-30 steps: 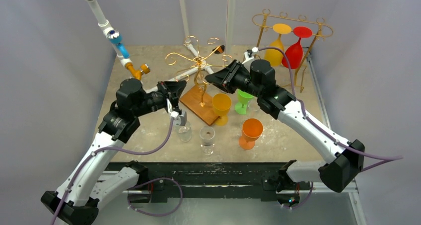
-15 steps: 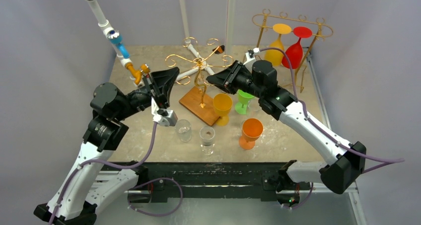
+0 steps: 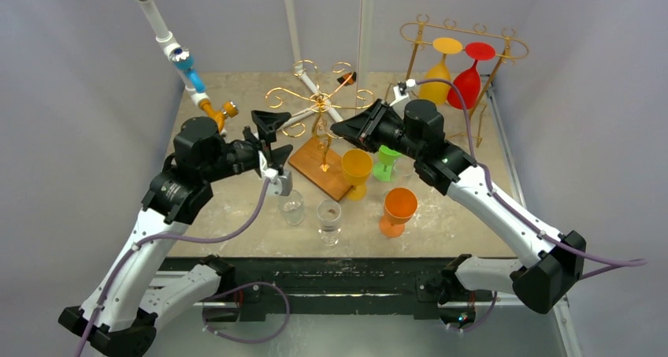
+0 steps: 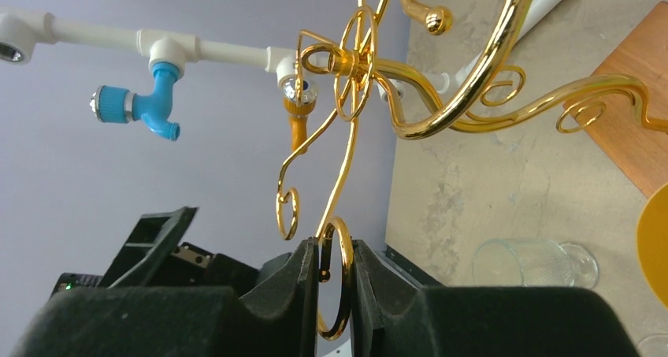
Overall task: Place the wine glass upside down on the wine glass rack
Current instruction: Move the wine rack to the center of the board.
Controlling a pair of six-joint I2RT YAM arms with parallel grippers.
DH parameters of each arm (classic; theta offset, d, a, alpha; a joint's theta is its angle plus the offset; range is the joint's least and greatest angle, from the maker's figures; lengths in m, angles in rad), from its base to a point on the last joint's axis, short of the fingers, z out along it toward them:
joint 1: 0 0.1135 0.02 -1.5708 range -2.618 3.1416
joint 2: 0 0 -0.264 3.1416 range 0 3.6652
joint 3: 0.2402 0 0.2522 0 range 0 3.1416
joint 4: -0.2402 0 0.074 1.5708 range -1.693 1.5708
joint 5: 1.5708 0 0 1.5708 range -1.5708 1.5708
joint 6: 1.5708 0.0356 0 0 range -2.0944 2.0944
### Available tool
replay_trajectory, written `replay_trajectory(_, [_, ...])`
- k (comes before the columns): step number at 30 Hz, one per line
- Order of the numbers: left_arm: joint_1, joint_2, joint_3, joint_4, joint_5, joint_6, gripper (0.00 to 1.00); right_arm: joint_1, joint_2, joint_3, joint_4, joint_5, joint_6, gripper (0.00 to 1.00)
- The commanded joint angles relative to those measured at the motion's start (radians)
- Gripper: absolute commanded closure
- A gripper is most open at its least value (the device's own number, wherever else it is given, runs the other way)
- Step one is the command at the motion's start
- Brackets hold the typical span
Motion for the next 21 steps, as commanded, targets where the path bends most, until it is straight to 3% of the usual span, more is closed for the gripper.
replay_trajectory(1, [0.000,0.040,-0.035,0.010,-0.035,0.073,0.24,-0.015,0.009,-0.042,-0.093,0.033,-0.044,0.80])
replay_trajectory(4, [0.000,0.067,-0.055,0.057,-0.055,0.115,0.26,-0.015,0.014,-0.042,-0.086,0.026,-0.038,0.80])
replay_trajectory(7, [0.000,0.084,-0.075,0.092,-0.079,0.157,0.35,-0.015,0.017,-0.039,-0.080,0.015,-0.036,0.80])
replay_trajectory(11, [0.000,0.075,-0.133,0.254,-0.103,0.154,0.66,-0.015,0.026,-0.035,-0.077,-0.002,-0.034,0.80])
replay_trajectory(13, [0.000,0.073,-0.134,0.310,-0.089,0.130,0.88,-0.014,0.033,-0.028,-0.075,-0.015,-0.026,0.79])
replay_trajectory(15, [-0.003,0.065,-0.124,0.328,-0.065,0.112,1.00,-0.015,0.042,-0.014,-0.081,-0.025,-0.027,0.76])
replay_trajectory(21, [-0.011,0.035,-0.055,0.208,-0.035,0.101,1.00,-0.015,0.048,0.023,-0.111,-0.020,-0.049,0.56])
